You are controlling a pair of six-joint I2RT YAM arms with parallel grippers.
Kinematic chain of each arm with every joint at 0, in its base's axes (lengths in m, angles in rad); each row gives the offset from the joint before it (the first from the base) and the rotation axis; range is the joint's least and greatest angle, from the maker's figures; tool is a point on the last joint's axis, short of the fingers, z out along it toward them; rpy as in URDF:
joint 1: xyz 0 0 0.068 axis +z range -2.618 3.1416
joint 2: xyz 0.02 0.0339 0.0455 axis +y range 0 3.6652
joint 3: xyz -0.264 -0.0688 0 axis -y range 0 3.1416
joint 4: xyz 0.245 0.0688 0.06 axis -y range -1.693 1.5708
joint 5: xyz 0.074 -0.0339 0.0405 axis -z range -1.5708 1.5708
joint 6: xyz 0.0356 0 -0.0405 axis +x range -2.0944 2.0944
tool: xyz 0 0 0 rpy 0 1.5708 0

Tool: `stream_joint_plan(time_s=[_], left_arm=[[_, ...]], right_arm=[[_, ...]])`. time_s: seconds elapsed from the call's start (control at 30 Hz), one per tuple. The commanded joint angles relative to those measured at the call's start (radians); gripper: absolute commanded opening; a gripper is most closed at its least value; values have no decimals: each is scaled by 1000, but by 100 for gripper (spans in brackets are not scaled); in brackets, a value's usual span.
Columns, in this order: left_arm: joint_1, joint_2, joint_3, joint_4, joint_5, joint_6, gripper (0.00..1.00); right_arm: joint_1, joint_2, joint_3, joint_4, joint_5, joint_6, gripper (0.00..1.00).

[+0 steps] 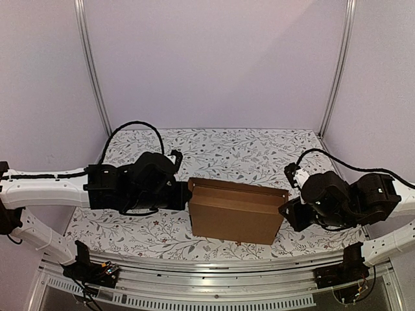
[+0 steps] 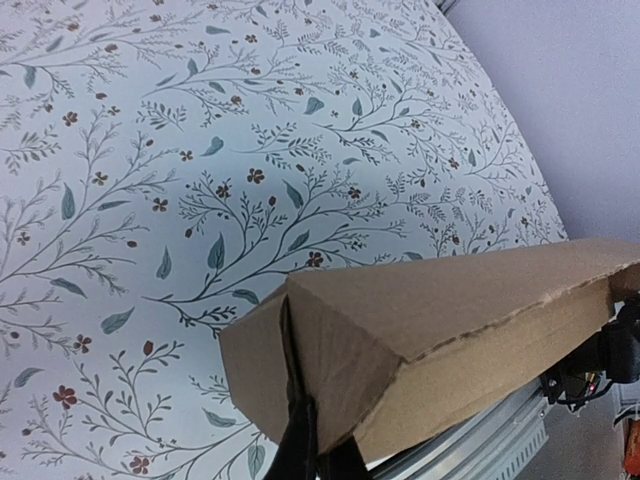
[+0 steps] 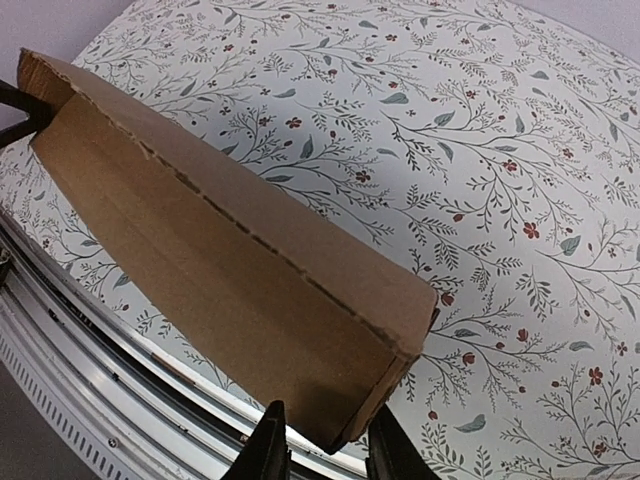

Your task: Fold the paper box

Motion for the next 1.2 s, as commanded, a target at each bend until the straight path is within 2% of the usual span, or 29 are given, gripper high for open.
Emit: stream_joint_plan(time_s=[0.0,0.17,0.3,0.4,0.5,0.6,0.9,1.17], left_arm=[[-27,72,-77,-187,45,-23,0],[-30,76,-72,-187,36,-22,0],[-32,76,-69,-188,29,-22,0],[-35,76,-64,-188,28,-22,0],[-40,75,-61,-193,22,-24,0],[-45,71,-62,-195,17,-31,0],[-56,78,-62,-189,-2,-42,0],[-61,87,-54,-181,0,-37,3]], right_arm=[[10,-16,99,-53,22,-53,27],[11,-4,211,-108,72,-125,33],[10,36,283,-82,108,-197,35],[11,78,314,15,112,-267,28],[9,144,355,119,128,-319,12],[10,221,377,199,157,-357,0],[6,395,380,312,192,-391,0],[6,444,318,338,169,-350,0]])
